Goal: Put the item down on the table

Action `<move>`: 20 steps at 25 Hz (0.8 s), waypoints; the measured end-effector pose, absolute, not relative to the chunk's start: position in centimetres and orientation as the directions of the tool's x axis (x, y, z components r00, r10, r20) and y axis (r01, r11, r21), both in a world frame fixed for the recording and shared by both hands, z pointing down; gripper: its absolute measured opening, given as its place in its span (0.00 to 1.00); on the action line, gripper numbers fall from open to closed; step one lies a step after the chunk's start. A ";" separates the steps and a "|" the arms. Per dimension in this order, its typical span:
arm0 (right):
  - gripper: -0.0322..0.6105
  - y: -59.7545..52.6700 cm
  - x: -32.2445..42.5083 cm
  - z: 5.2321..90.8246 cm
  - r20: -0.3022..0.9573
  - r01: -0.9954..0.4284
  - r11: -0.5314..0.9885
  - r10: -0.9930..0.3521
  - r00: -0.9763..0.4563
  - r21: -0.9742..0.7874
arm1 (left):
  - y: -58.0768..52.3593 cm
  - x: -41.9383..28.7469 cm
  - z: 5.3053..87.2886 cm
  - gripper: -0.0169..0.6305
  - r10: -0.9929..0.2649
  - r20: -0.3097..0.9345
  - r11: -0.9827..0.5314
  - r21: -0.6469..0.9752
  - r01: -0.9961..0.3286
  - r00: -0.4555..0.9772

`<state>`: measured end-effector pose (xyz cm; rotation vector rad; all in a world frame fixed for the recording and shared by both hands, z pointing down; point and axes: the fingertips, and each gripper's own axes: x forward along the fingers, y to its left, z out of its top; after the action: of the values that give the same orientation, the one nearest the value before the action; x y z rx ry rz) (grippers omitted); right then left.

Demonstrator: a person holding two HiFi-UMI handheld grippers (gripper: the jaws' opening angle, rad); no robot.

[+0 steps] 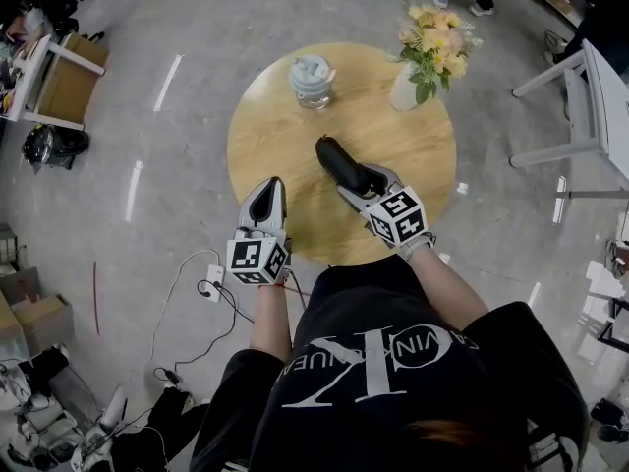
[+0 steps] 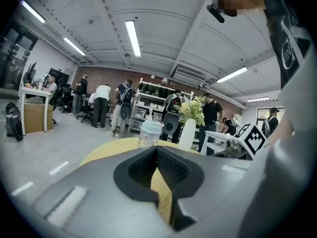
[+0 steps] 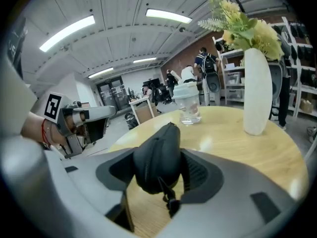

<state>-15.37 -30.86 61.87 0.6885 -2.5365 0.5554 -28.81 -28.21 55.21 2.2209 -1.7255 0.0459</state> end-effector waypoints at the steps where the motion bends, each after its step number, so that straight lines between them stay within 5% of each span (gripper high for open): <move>1: 0.46 -31.0 -15.5 62.0 0.512 -0.549 0.793 -0.367 -0.777 -0.264 | -28.3 -28.9 55.4 0.05 -0.937 0.229 -0.210 0.236 -0.949 0.265; 20: 0.46 -32.4 -13.1 63.8 0.535 -0.594 0.741 -0.379 -0.755 -0.314 | -29.3 -28.9 56.5 0.05 -0.934 0.245 -0.191 0.273 -0.943 0.260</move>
<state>-13.11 -32.44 63.82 0.7409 -2.4988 0.6618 -28.94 -29.30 56.52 2.1725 -1.7128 0.0331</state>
